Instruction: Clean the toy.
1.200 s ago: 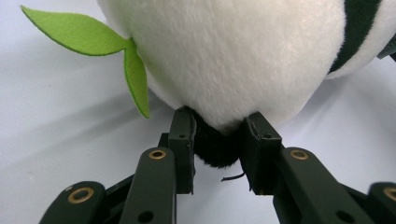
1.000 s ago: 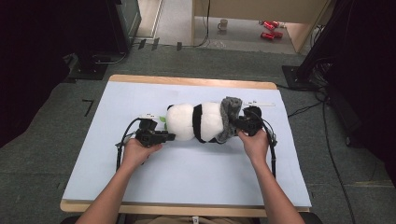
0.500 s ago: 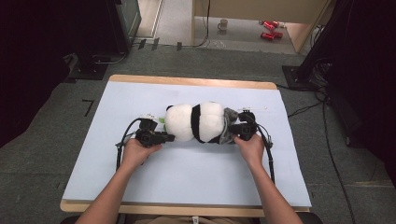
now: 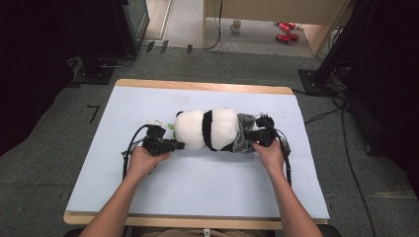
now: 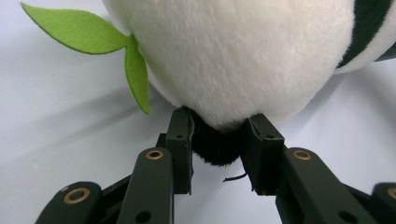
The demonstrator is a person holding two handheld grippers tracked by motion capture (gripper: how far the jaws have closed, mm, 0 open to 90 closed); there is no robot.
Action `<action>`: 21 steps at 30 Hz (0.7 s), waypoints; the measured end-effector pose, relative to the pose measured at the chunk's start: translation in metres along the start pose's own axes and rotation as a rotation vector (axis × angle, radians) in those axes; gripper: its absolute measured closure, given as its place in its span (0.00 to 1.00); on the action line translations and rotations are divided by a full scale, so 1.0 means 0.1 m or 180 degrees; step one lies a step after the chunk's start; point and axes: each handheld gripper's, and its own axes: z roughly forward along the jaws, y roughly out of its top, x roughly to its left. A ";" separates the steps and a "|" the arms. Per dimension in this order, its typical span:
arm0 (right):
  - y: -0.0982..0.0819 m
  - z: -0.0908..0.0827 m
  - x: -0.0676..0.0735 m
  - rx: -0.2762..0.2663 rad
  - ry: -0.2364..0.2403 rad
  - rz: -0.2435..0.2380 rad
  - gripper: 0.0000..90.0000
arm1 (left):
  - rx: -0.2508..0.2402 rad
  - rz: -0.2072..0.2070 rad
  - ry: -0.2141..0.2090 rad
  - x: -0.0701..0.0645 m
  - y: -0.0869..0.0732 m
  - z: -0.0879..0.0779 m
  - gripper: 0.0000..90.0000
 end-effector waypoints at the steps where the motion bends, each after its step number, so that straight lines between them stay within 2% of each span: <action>1: 0.01 -0.04 0.00 -0.0068 -0.0009 -0.0034 0.85 | -0.0010 0.0014 0.0009 -0.01 0.00 -0.01 0.75; 7: 0.08 -0.37 0.09 -0.0450 -0.0042 -0.0161 0.86 | -0.0092 -0.0027 0.0016 -0.02 0.02 -0.07 0.77; 12: 0.15 -0.60 0.22 -0.0697 0.0097 -0.0339 0.86 | -0.0162 -0.0085 -0.0036 0.00 0.02 -0.17 0.78; 16: 0.18 -0.69 0.36 -0.0754 0.0238 -0.0460 0.86 | -0.0156 -0.0073 -0.0054 -0.03 0.02 -0.20 0.78; 21: 0.19 -0.73 0.57 -0.0718 0.0434 -0.0605 0.86 | -0.0155 -0.0040 -0.0069 -0.06 0.00 -0.22 0.78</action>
